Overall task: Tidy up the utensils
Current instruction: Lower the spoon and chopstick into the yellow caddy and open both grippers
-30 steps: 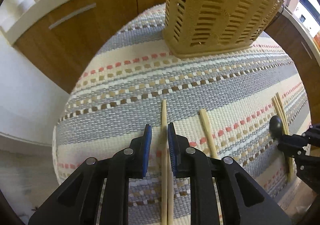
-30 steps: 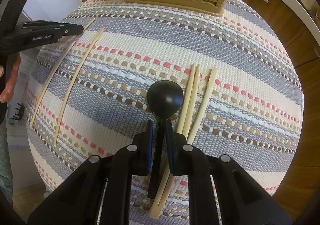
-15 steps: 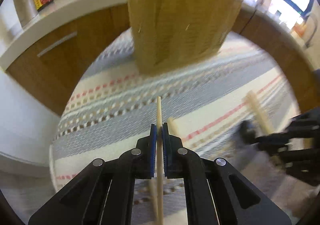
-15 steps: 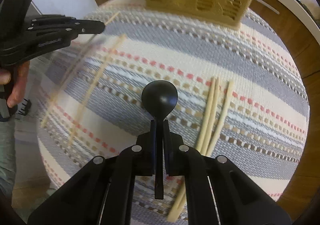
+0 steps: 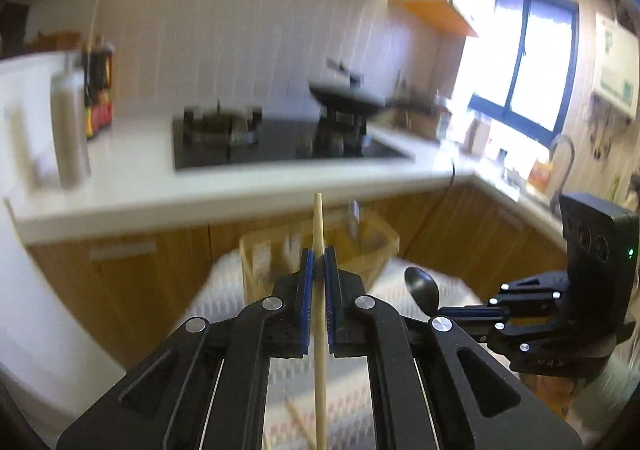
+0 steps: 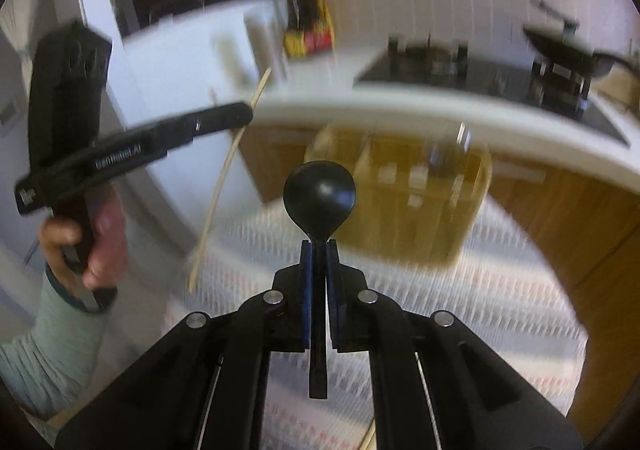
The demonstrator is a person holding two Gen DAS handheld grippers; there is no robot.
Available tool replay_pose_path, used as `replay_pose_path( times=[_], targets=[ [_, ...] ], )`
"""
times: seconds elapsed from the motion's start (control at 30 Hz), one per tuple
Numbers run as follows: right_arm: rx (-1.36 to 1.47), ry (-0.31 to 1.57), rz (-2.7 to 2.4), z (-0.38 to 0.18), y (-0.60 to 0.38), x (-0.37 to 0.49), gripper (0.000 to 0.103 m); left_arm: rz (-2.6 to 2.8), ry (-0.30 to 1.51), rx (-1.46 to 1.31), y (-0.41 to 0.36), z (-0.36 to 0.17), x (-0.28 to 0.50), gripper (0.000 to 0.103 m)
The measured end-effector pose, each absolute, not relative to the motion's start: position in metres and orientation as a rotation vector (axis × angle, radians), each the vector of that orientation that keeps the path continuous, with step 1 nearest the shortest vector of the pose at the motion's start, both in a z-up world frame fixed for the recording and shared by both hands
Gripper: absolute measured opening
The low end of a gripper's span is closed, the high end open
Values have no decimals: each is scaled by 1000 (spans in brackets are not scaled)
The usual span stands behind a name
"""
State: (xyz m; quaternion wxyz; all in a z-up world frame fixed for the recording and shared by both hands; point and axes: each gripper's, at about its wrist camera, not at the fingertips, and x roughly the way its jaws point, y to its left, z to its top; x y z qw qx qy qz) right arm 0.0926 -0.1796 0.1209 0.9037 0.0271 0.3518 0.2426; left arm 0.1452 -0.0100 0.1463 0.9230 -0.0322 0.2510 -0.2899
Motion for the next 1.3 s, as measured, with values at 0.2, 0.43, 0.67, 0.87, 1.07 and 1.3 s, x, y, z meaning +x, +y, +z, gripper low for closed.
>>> replay_pose_path(
  times=[0.2,0.43,0.67,0.87,1.07,1.3],
  targets=[
    [111,526,457,159,-211,131,5,-592,306,-146,-13,184,163,3],
    [112,397,346,167,-233,178,5,-560,155,-201,-16,194,191,4],
    [94,397,311,135,-241,214,5,-539,151,-261,-17,164,229,4],
    [97,355,322,112,-244,221,5,-484,134,-261,-24,142,241,4],
    [82,329,323,95,-243,215,5,-459,116,-223,-33,122,241,4],
    [71,358,335,86,-248,207,6,-479,157,-227,-27,110,239,14]
  ],
)
